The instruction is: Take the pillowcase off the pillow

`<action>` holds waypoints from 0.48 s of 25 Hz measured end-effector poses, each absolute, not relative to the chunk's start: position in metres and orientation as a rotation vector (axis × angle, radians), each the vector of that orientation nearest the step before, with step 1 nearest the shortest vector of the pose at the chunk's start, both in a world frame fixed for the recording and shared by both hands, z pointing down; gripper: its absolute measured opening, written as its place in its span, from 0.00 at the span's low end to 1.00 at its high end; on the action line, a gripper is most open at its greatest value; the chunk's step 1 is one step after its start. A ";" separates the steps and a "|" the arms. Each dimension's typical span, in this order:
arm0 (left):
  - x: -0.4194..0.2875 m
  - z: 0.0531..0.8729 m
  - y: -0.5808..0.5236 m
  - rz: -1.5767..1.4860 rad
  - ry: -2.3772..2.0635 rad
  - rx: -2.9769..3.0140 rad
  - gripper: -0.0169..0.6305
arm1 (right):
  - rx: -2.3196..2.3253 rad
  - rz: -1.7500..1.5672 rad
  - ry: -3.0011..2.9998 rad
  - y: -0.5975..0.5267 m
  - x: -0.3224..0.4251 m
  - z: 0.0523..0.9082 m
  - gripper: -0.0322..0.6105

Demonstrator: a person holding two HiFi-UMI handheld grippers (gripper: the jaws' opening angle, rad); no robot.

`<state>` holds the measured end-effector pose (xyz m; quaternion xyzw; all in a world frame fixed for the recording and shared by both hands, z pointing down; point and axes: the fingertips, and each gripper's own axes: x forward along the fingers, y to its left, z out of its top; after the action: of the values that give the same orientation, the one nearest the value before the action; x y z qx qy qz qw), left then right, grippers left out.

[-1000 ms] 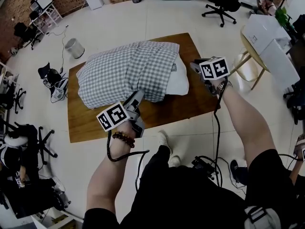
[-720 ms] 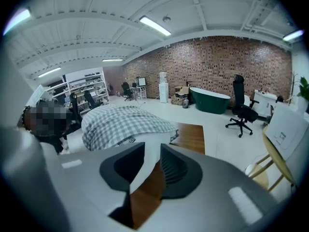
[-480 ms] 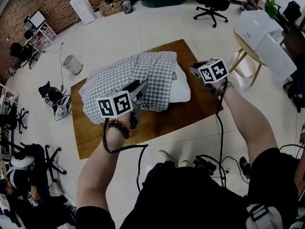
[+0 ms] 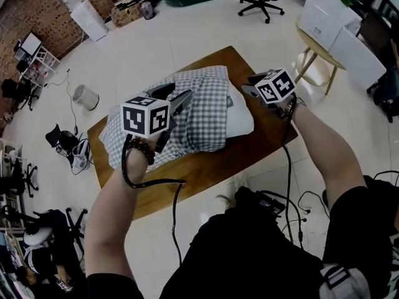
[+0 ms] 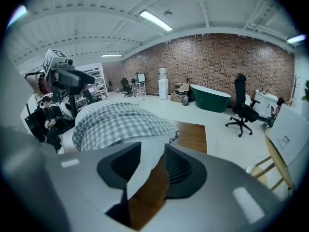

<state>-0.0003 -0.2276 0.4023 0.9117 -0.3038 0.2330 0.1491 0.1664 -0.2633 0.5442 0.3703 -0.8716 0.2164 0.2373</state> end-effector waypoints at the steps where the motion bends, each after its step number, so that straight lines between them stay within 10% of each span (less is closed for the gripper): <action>1: 0.003 0.402 -0.237 0.708 -0.860 2.634 0.40 | 1.001 0.613 -2.392 -0.270 0.167 0.550 0.29; 12: 0.042 0.460 -0.379 1.132 -0.625 2.659 0.47 | 0.760 0.844 -2.493 -0.373 0.169 0.617 0.37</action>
<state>0.0423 -0.3791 0.4596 0.8954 -0.2105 0.3814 0.0922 0.1692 -0.3726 0.6171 0.2717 -0.8916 0.3020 0.1999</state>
